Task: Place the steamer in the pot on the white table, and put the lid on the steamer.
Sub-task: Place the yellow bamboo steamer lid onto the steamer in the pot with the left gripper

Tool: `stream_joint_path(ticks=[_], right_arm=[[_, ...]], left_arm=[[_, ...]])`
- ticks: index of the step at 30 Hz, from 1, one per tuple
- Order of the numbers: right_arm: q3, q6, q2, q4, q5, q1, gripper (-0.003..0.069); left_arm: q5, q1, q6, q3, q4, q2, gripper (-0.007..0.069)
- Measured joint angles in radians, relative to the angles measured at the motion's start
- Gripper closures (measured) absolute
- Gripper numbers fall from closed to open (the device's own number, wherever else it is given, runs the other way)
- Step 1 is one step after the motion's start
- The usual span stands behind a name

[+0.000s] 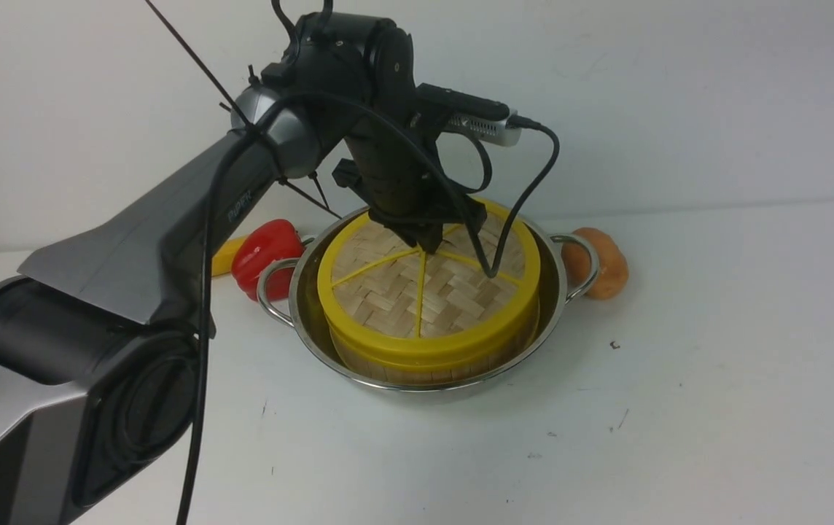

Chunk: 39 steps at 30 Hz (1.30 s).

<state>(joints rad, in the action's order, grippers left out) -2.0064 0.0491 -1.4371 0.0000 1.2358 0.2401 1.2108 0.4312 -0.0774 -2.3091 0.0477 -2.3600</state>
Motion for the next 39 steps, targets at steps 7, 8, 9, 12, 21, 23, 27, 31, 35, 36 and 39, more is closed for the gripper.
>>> stream_joint_path(ticks=[7, 8, 9, 12, 21, 23, 27, 31, 35, 36, 39], right_arm=[[0.0, 0.002, 0.0, 0.006, 0.0, 0.0, 0.0211], [0.0, 0.002, 0.0, 0.007, 0.0, 0.0, 0.0211], [0.0, 0.002, 0.0, 0.01, 0.0, 0.0, 0.0211], [0.0, 0.002, 0.0, 0.018, 0.0, 0.0, 0.0211], [0.0, 0.002, 0.0, 0.022, 0.0, 0.0, 0.0211], [0.0, 0.002, 0.0, 0.022, 0.0, 0.0, 0.0211], [0.0, 0.002, 0.004, 0.022, 0.0, 0.0, 0.0211], [0.002, 0.002, 0.035, 0.018, 0.0, 0.005, 0.0211], [0.019, 0.002, 0.133, -0.039, -0.003, 0.055, 0.0211], [0.034, 0.002, 0.171, -0.053, -0.005, 0.069, 0.0211], [0.132, 0.002, 0.294, -0.112, -0.011, 0.116, 0.0211]], left_arm=[[0.003, 0.0, 0.0, -0.001, 0.0, -0.001, 0.0506], [0.003, 0.0, 0.0, -0.001, 0.0, -0.002, 0.0498], [0.003, 0.0, 0.0, -0.001, 0.0, -0.002, 0.0488], [0.003, 0.0, 0.0, -0.001, 0.0, -0.002, 0.0425], [-0.001, 0.0, 0.0, -0.001, 0.001, -0.005, 0.0202], [-0.001, 0.0, 0.001, -0.001, 0.0, 0.002, 0.0178], [0.004, 0.0, 0.002, 0.0, -0.017, 0.048, 0.0176], [0.004, 0.0, 0.016, 0.002, -0.128, 0.167, 0.0281], [0.004, 0.0, 0.077, 0.039, -0.33, 0.379, 0.0557], [0.004, -0.001, 0.089, 0.056, -0.35, 0.422, 0.0596], [0.004, -0.002, 0.103, 0.125, -0.372, 0.579, 0.0641]])
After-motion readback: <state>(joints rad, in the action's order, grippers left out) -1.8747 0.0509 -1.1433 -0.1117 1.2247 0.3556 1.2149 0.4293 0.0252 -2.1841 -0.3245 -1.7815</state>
